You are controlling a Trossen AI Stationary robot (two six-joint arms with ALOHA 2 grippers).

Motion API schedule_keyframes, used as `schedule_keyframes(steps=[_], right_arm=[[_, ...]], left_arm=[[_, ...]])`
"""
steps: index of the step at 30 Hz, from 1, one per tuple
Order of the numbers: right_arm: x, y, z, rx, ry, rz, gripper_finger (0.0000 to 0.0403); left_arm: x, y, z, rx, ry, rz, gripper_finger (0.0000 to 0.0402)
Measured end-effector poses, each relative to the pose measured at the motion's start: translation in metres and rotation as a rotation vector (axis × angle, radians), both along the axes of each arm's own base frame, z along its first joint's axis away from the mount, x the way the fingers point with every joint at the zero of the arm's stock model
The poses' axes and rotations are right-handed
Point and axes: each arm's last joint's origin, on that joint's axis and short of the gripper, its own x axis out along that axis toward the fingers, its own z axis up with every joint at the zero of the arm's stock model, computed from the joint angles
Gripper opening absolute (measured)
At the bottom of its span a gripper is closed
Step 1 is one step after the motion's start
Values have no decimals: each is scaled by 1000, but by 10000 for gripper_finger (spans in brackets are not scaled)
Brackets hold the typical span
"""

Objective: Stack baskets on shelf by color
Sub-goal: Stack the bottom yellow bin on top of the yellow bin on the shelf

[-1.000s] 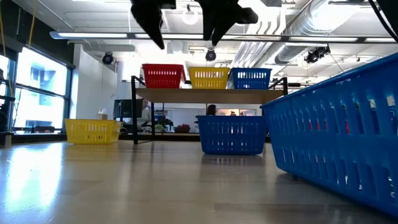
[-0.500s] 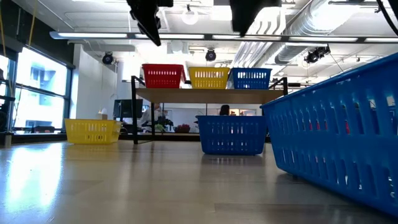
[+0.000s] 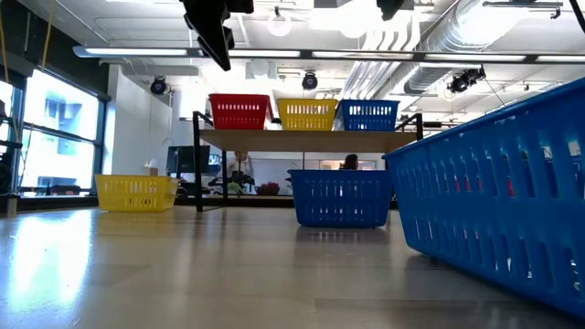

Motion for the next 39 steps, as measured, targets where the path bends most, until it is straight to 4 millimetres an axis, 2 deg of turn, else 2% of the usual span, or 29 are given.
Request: schedule_keyframes(steps=[9,16,24,30,39], right_arm=[[-11,13,-1,-24,5,62,85],[-63,11,-17,40,153,4,85],[-120,20,-18,169,102,-64,85],[-147,38,-28,274,52,-61,89],[-176,79,-57,347,40,33,136]], left_arm=[[7,-19,0,-21,0,-3,131],[11,-41,4,-41,-18,-4,131],[14,-57,4,-66,-22,0,131],[15,-63,4,-83,-21,28,131],[16,-66,4,-103,-22,98,131]])
